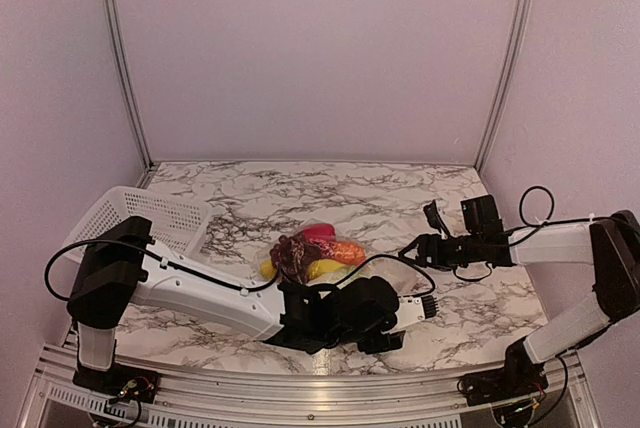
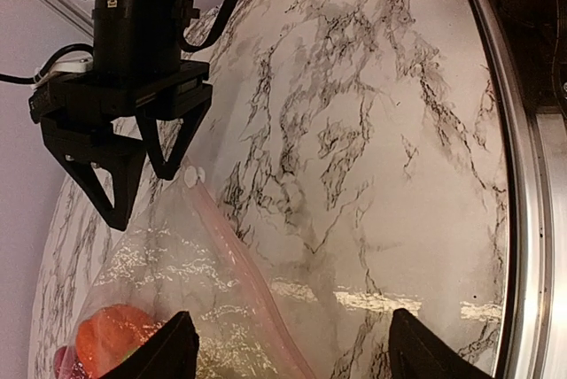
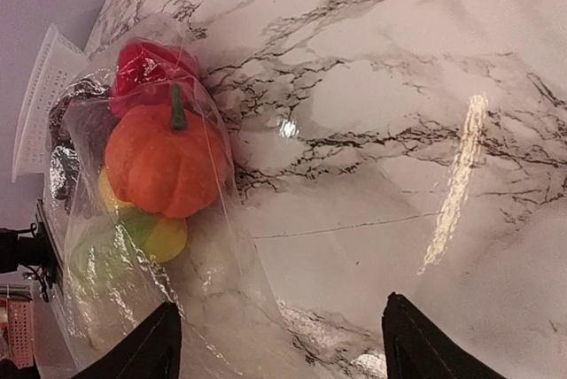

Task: Open the zip-top bag and remove the fake food

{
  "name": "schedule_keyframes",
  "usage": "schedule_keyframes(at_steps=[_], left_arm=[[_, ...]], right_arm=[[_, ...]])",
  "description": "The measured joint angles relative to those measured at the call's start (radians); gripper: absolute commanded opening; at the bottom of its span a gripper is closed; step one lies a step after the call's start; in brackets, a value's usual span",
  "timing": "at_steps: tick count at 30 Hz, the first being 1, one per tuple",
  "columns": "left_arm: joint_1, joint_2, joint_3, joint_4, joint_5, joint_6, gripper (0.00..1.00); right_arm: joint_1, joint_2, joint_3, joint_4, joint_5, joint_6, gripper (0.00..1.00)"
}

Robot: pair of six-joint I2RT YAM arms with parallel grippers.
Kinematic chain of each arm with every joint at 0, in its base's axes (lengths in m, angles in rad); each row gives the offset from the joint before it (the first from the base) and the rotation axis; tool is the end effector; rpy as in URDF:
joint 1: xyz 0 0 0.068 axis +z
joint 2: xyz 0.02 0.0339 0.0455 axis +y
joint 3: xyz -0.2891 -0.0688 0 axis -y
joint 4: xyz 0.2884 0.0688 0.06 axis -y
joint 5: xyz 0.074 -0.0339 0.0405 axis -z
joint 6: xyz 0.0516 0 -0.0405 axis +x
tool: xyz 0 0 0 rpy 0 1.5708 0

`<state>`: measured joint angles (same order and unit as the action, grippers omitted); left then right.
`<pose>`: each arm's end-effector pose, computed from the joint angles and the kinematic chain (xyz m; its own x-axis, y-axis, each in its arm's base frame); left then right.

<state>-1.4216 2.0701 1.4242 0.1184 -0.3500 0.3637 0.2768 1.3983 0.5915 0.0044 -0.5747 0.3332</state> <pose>0.0964 -0.5221 0.1800 0.2449 0.6191 -0.7461 0.8536 0.2272 0.4687 0.2759 0.1075 0.1472 -0.8475 0.0446 -0.5289 -0.3340 0.7297 0.5967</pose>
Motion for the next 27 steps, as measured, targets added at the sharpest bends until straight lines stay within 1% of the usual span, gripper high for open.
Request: schedule_keyframes(at_steps=[2,4,7,10,13,17,19,22,23,26,27], left_arm=[[-0.007,0.027,0.045,-0.022,-0.018,0.004,0.76],[-0.013,0.069,0.105,-0.056,-0.049,0.011,0.76],[-0.014,0.13,0.175,-0.097,-0.107,0.026,0.75],[-0.014,0.177,0.201,-0.132,-0.162,0.04,0.73],[-0.014,0.206,0.201,-0.17,-0.211,0.052,0.66],[-0.016,0.222,0.202,-0.185,-0.29,0.074,0.48],[-0.017,0.223,0.201,-0.183,-0.325,0.076,0.34],[-0.018,0.216,0.18,-0.159,-0.37,0.094,0.04],[-0.018,0.206,0.159,-0.146,-0.377,0.096,0.0],[-0.018,0.14,0.051,-0.114,-0.372,0.097,0.0],[-0.018,0.105,0.011,-0.109,-0.362,0.097,0.0]], right_arm=[[0.0,0.022,-0.011,0.012,-0.016,0.005,0.64],[0.0,0.036,-0.023,0.028,-0.037,0.011,0.53],[0.0,0.045,-0.042,0.055,-0.074,0.027,0.4],[0.0,0.045,-0.058,0.082,-0.106,0.045,0.33],[0.001,0.044,-0.069,0.1,-0.13,0.065,0.31],[0.009,0.028,-0.081,0.11,-0.144,0.088,0.3],[0.014,0.011,-0.087,0.113,-0.149,0.1,0.3],[0.024,-0.02,-0.088,0.113,-0.153,0.113,0.32],[0.027,-0.034,-0.088,0.113,-0.154,0.116,0.33],[0.031,-0.078,-0.088,0.112,-0.158,0.115,0.4],[0.031,-0.097,-0.088,0.112,-0.158,0.111,0.44]])
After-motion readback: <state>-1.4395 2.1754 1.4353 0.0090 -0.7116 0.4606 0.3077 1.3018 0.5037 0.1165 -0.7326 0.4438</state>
